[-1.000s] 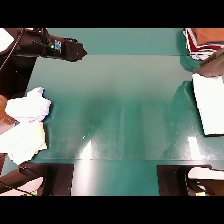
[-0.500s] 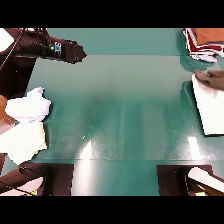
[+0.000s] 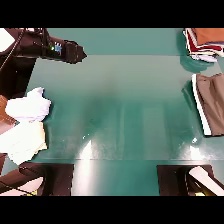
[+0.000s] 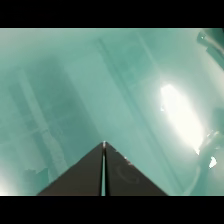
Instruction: Fold the shirts.
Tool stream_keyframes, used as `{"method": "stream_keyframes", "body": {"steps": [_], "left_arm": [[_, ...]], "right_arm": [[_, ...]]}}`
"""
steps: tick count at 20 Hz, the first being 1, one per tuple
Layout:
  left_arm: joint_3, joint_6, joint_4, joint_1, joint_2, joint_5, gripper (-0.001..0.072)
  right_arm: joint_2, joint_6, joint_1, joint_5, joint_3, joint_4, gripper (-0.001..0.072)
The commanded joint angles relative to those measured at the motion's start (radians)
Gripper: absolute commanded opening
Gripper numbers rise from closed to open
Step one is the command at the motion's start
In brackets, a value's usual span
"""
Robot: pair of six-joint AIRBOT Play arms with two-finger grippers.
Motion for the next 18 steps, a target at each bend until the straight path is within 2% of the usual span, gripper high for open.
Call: {"method": "stream_keyframes", "body": {"steps": [1, 6, 9, 10, 11, 14, 18], "left_arm": [[0.0, 0.0, 0.001, 0.0, -0.002, 0.002, 0.0027], [0.0, -0.001, -0.002, 0.0, -0.002, 0.023, 0.0027], [0.0, -0.001, -0.002, 0.0, -0.002, 0.039, 0.0027], [0.0, -0.001, -0.002, 0.0, -0.002, 0.046, 0.0027], [0.0, -0.001, -0.002, 0.0, -0.002, 0.047, 0.0027], [0.0, -0.001, -0.002, 0.0, -0.002, 0.046, 0.0027], [0.0, -0.001, -0.002, 0.0, -0.002, 0.046, 0.0027]], "right_arm": [[0.045, -0.015, 0.075, -0.024, 0.019, 0.124, 0.0696], [0.061, -0.015, 0.488, -0.047, 0.103, 0.145, 0.0682], [0.061, -0.015, 0.724, -0.121, 0.136, 0.138, 0.0403], [0.061, -0.016, 0.787, -0.144, 0.147, 0.138, 0.0249], [0.061, -0.016, 0.845, -0.164, 0.159, 0.137, 0.0038], [0.061, -0.016, 0.944, -0.185, 0.185, 0.137, 0.0018], [0.061, -0.016, 0.958, -0.159, 0.185, 0.138, 0.0018]]}}
